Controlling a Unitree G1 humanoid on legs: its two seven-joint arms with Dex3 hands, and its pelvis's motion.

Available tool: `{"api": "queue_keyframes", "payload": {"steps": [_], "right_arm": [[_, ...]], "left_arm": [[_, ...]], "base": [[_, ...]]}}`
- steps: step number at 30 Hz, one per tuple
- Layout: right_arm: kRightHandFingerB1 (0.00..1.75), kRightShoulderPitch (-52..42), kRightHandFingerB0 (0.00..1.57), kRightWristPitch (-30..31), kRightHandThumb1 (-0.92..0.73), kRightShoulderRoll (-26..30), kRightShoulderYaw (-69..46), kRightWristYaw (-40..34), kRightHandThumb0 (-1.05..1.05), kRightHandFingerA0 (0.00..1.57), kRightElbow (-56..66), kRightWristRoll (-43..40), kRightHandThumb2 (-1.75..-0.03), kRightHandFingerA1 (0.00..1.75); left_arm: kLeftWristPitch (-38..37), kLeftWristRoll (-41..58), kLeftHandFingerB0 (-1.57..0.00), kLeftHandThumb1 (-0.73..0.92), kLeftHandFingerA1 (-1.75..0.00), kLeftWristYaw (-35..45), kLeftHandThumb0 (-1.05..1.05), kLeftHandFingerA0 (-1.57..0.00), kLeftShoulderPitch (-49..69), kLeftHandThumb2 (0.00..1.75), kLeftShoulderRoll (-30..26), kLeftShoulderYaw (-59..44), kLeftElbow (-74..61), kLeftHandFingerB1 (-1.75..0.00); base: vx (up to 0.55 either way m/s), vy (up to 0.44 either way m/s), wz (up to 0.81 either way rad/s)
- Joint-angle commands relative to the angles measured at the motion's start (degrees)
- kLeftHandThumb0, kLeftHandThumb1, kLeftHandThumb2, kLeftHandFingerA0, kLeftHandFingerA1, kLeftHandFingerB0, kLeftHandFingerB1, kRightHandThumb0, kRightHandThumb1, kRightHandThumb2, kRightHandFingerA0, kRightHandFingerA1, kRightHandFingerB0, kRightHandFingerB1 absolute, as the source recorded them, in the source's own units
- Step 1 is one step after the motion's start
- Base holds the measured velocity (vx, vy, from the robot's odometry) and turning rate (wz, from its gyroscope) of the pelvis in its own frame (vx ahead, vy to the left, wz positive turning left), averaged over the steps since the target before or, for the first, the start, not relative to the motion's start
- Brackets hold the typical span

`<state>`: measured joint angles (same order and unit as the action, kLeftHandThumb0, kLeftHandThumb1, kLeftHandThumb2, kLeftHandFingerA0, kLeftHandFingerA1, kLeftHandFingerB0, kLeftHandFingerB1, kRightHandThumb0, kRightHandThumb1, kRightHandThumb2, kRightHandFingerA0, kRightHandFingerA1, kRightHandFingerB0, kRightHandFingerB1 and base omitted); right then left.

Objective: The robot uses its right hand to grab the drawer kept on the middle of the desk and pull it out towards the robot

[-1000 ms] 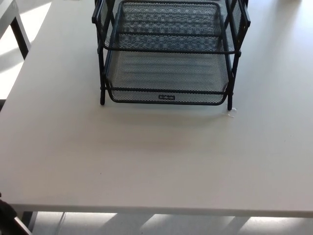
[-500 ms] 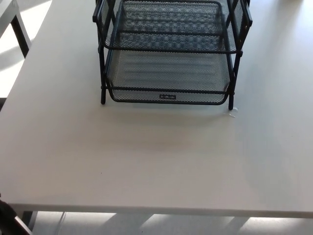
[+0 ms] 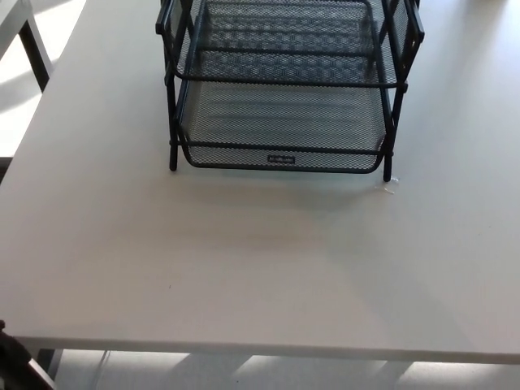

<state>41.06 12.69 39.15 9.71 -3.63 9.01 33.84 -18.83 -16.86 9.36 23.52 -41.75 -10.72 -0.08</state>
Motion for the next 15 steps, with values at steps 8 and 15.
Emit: {"api": "queue_keyframes", "payload": {"steps": [8,15], "right_arm": [[0.37,5.54,0.25,-2.01,-0.6,-13.07,9.41,2.5,-0.77,0.2,-0.89,6.57,-0.59,0.51],[0.37,5.8,0.25,-3.74,-0.59,-18.91,13.6,5.02,-0.8,0.19,-3.64,6.62,-0.59,0.52]], "left_arm": [[-0.27,-0.41,-0.81,0.55,-0.84,0.71,-0.32,-0.81,-0.35,0.56,0.34,-0.36,0.39,-0.57],[0.01,-1.38,-0.81,0.55,-0.84,0.7,-0.31,-0.79,-0.88,0.56,0.53,-0.19,0.18,-0.58]], "base": [[0.0,0.0,0.0],[0.0,0.0,0.0]]}}
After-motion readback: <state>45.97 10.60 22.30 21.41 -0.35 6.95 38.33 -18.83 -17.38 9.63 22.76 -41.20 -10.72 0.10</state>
